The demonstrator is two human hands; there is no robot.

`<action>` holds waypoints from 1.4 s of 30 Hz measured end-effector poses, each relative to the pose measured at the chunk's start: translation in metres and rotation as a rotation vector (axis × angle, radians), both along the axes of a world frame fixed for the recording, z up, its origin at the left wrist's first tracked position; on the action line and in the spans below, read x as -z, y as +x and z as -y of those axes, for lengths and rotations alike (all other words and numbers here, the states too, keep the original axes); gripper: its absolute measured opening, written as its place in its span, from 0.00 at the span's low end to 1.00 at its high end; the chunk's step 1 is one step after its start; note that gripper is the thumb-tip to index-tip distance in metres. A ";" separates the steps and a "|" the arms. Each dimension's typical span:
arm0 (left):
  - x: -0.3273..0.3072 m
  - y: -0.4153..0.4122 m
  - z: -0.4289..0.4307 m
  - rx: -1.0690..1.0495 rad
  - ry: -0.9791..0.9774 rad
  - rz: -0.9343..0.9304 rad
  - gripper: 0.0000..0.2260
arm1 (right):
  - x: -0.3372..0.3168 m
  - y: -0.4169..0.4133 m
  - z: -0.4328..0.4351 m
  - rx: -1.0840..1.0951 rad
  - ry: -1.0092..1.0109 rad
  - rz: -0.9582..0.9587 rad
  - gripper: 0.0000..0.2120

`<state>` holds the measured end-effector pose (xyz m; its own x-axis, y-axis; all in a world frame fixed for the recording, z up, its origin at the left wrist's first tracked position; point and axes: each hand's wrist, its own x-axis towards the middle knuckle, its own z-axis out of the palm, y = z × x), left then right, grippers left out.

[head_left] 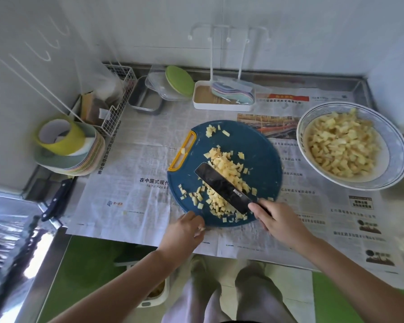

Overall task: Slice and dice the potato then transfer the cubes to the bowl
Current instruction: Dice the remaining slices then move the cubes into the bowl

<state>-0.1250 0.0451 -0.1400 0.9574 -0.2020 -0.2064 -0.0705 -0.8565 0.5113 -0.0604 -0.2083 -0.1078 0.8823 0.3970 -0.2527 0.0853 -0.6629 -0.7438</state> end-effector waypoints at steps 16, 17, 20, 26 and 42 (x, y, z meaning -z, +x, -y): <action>-0.043 0.080 -0.020 -0.250 -0.228 0.199 0.09 | 0.003 -0.012 0.007 0.009 0.021 -0.087 0.15; -0.045 0.087 -0.024 -0.242 -0.214 0.223 0.09 | 0.003 -0.015 0.003 -0.018 -0.001 -0.092 0.14; -0.042 0.106 -0.040 -0.249 -0.164 0.172 0.11 | 0.007 -0.022 -0.014 -0.115 -0.077 -0.106 0.13; -0.034 0.125 -0.055 -0.253 -0.054 -0.010 0.14 | 0.017 -0.027 -0.055 -0.156 -0.190 -0.133 0.21; -0.027 0.127 -0.070 -0.300 -0.088 -0.054 0.13 | 0.017 -0.024 -0.067 -0.042 -0.335 0.011 0.24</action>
<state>0.0018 0.1153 -0.1132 0.9652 0.0683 -0.2525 0.2075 -0.7876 0.5802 -0.0842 -0.1416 -0.1246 0.8706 0.3294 -0.3654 0.1244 -0.8660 -0.4843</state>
